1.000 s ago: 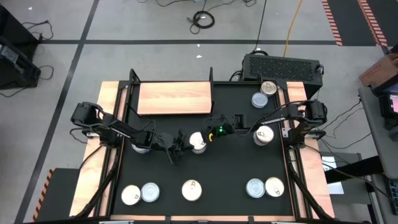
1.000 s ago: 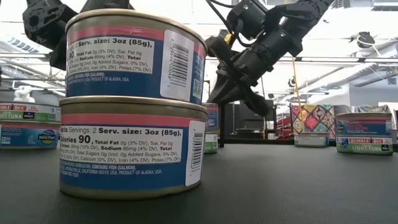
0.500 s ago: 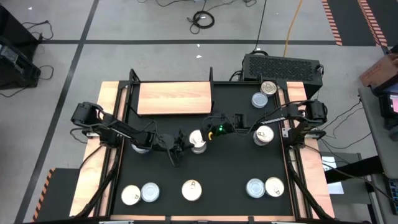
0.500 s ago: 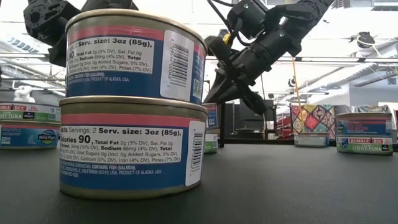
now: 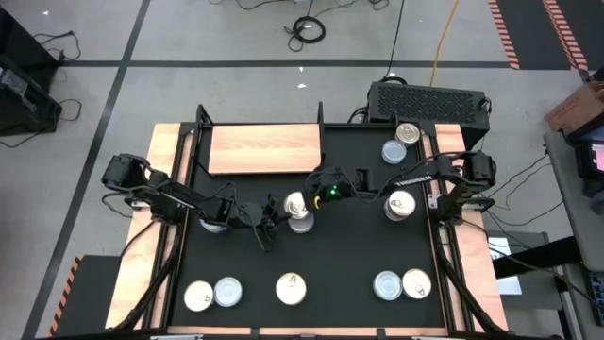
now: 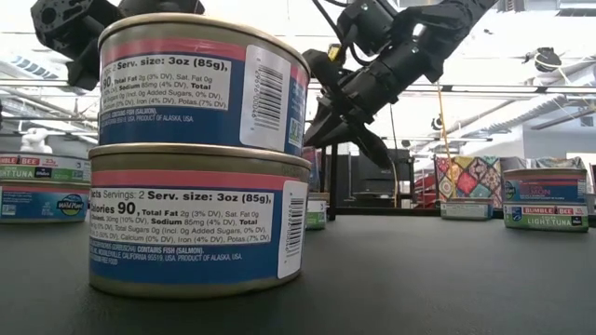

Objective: Stack canned seafood by type on shelf
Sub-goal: Put the green tuna can on the shelf

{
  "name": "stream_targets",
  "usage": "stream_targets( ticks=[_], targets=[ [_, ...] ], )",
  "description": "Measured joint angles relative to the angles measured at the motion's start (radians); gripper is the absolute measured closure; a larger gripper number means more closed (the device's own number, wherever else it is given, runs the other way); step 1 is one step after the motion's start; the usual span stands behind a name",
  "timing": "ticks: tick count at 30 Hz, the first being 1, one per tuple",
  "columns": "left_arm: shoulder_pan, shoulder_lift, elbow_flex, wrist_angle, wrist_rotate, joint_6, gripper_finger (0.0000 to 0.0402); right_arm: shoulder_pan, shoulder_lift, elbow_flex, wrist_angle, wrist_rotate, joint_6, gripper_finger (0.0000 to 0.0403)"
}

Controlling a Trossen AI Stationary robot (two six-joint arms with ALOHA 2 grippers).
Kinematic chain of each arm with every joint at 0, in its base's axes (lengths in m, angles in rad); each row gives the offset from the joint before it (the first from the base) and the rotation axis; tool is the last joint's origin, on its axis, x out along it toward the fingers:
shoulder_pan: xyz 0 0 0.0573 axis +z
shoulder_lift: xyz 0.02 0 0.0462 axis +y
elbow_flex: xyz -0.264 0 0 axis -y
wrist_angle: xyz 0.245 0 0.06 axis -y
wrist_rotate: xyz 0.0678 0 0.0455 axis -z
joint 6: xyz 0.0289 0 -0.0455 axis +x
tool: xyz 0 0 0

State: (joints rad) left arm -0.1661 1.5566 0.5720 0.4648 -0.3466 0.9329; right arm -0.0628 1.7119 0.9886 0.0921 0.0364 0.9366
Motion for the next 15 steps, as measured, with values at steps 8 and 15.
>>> stream_targets(
  ticks=[8,15],
  targets=[
    [0.004,0.000,0.000,-0.010,-0.068,0.027,0.0397,-0.015,0.000,0.016,-0.005,0.003,-0.018,0.0403],
    [0.047,0.000,0.000,-0.009,-0.101,0.027,0.0397,-0.046,-0.001,0.017,0.017,0.015,-0.044,0.0403]
  ],
)
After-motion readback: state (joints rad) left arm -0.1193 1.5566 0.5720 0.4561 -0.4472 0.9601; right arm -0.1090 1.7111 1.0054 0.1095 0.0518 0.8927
